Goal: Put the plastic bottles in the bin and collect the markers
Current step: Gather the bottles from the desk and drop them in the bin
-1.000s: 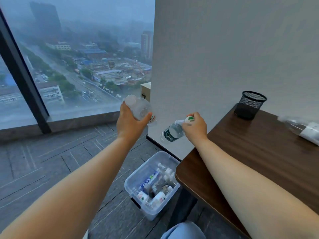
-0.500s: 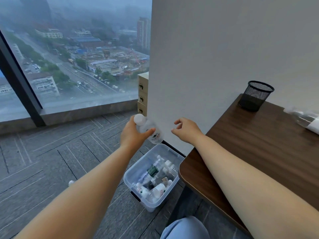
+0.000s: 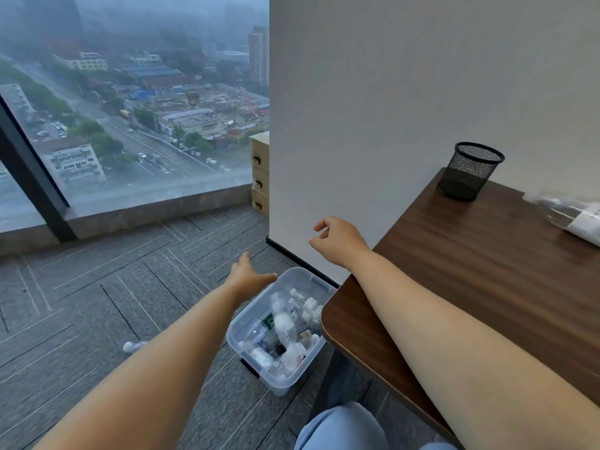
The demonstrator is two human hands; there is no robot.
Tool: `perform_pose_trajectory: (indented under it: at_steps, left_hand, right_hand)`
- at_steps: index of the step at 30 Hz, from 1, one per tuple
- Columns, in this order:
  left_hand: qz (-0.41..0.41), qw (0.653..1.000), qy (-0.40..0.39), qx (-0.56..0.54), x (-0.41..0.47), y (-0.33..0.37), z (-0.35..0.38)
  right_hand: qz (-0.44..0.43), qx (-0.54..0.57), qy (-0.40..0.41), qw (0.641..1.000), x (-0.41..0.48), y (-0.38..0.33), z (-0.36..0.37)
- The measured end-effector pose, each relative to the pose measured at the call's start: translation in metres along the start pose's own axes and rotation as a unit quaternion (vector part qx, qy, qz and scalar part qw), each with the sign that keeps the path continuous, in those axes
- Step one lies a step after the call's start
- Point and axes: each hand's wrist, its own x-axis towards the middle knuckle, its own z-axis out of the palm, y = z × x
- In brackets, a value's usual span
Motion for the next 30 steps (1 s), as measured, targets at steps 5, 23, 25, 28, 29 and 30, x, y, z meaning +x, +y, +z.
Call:
perform_pose_trajectory:
  at_steps: [5,23,25,28,29,30]
  left_hand:
    - [0.064,0.997,0.032,-0.041,-0.013,0.016,-0.01]
    - [0.295,0.946,0.12,-0.062,-0.114,0.148,0.033]
    - [0.31,0.943,0.108,-0.055,-0.124,0.163,0.051]
    - [0.334,0.938,0.089,-0.039,-0.134,0.185,0.083]
    - [0.342,0.936,0.081,-0.033,-0.138,0.193,0.094]
    - [0.351,0.933,0.07,-0.03,-0.142,0.2,0.105]
  right_hand:
    - [-0.027,0.057,0.047,0.997,-0.006,-0.002,-0.005]
    - [-0.039,0.13,0.199,0.971,-0.096,0.045,-0.104]
    - [-0.024,0.129,0.214,0.968,-0.11,0.063,-0.118]
    - [0.01,0.128,0.244,0.961,-0.134,0.093,-0.14]
    - [0.021,0.128,0.255,0.958,-0.141,0.103,-0.148]
    - [0.032,0.127,0.266,0.955,-0.149,0.114,-0.156]
